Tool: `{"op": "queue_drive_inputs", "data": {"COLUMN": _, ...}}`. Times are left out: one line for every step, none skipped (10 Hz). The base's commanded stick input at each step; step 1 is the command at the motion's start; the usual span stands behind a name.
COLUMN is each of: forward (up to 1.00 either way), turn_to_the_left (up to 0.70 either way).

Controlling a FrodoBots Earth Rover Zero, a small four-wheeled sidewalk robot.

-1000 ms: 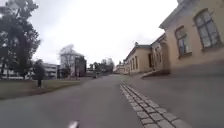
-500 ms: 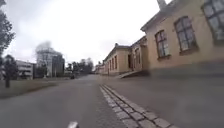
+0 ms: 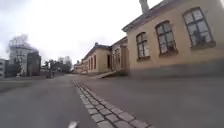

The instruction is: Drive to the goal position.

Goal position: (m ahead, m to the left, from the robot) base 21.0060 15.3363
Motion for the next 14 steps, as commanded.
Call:
{"op": "queue_drive_inputs", "data": {"forward": 0.70, "turn_to_the_left": 0.21}}
{"op": "queue_drive_inputs", "data": {"forward": 0.70, "turn_to_the_left": 0.31}}
{"op": "queue_drive_inputs", "data": {"forward": 0.70, "turn_to_the_left": 0.35}}
{"op": "queue_drive_inputs", "data": {"forward": 0.70, "turn_to_the_left": 0.35}}
{"op": "queue_drive_inputs", "data": {"forward": 0.70, "turn_to_the_left": 0.35}}
{"op": "queue_drive_inputs", "data": {"forward": 0.70, "turn_to_the_left": 0.35}}
{"op": "queue_drive_inputs", "data": {"forward": 0.70, "turn_to_the_left": 0.35}}
{"op": "queue_drive_inputs", "data": {"forward": 0.70, "turn_to_the_left": 0.35}}
{"op": "queue_drive_inputs", "data": {"forward": 0.70, "turn_to_the_left": 0.35}}
{"op": "queue_drive_inputs", "data": {"forward": 0.65, "turn_to_the_left": 0.38}}
{"op": "queue_drive_inputs", "data": {"forward": 0.47, "turn_to_the_left": 0.49}}
{"op": "queue_drive_inputs", "data": {"forward": 0.38, "turn_to_the_left": 0.52}}
{"op": "queue_drive_inputs", "data": {"forward": 0.28, "turn_to_the_left": 0.55}}
{"op": "queue_drive_inputs", "data": {"forward": 0.31, "turn_to_the_left": 0.62}}
